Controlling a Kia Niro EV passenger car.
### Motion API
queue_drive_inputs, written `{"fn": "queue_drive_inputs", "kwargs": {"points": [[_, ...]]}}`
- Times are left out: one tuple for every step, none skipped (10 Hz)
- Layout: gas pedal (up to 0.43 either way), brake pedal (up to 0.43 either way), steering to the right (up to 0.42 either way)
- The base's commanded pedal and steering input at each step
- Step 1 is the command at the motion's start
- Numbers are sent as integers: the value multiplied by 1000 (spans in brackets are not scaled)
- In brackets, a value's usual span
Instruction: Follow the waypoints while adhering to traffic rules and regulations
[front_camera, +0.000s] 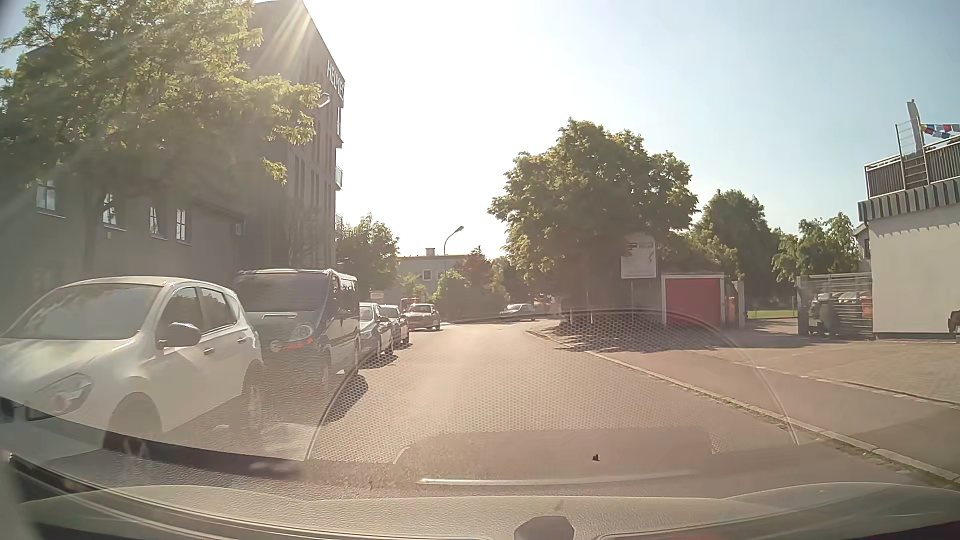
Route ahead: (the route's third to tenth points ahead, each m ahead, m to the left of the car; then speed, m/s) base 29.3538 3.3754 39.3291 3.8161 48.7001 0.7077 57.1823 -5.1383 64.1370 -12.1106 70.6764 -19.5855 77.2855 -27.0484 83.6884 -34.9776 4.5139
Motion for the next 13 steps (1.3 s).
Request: {"fn": "queue_drive_inputs", "kwargs": {"points": [[110, 0, 44], [110, 0, 41], [110, 0, 36], [110, 0, 29], [110, 0, 22], [110, 0, 16], [110, 0, 11], [110, 0, 8], [110, 0, 2], [110, 0, -4], [110, 0, -7], [98, 0, -7], [98, 0, -8]]}}
